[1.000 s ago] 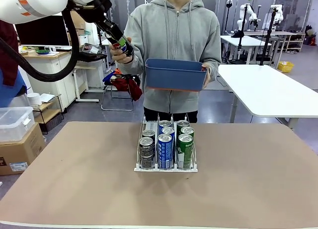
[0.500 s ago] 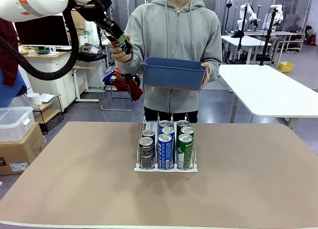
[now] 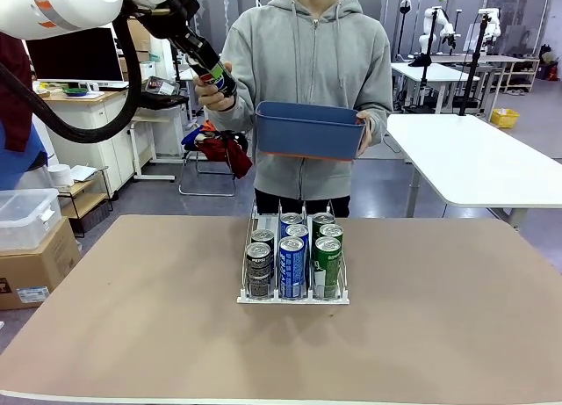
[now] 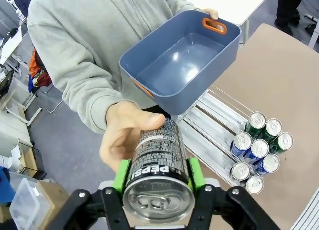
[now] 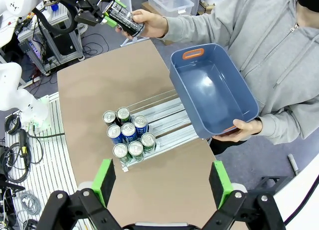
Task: Fill the beverage cans into the dispenser.
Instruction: Place the picked Pepsi coke in the line of the Automatic Can Dispenser with the same cans.
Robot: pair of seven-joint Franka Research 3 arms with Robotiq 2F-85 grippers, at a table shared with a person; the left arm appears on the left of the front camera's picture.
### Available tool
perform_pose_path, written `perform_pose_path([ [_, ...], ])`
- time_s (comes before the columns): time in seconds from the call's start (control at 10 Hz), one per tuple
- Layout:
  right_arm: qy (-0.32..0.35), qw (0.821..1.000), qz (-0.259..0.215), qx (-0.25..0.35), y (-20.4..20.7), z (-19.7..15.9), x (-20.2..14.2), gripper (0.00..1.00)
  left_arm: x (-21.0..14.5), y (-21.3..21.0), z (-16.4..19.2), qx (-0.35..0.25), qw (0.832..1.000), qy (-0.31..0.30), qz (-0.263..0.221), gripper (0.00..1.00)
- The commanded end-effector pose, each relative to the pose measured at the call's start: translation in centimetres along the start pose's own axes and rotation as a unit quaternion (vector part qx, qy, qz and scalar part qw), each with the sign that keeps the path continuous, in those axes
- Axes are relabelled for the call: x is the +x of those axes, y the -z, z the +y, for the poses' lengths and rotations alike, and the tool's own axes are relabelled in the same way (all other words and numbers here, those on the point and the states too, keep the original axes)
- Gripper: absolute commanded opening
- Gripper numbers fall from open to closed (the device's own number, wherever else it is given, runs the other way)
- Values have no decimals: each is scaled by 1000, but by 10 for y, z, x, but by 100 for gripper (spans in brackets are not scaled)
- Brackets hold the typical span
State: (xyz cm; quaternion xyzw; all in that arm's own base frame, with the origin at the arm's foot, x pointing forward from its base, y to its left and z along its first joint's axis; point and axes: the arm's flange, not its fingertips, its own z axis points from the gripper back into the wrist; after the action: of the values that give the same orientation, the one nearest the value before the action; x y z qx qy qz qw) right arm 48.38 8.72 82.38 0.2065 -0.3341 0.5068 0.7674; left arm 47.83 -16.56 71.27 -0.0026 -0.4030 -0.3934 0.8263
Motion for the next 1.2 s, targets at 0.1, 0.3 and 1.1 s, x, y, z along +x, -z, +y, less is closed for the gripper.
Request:
perform_pose_path([
  [0.1,0,1000,-2,-1,-2,0,1,100,-1,-2,2,5,1000,2,0,38],
  [0.3,0,1000,-2,-1,-2,0,1,100,-1,-2,2,5,1000,2,0,38],
  [1.1,0,1000,-2,-1,-2,0,1,100,-1,-2,2,5,1000,2,0,38],
])
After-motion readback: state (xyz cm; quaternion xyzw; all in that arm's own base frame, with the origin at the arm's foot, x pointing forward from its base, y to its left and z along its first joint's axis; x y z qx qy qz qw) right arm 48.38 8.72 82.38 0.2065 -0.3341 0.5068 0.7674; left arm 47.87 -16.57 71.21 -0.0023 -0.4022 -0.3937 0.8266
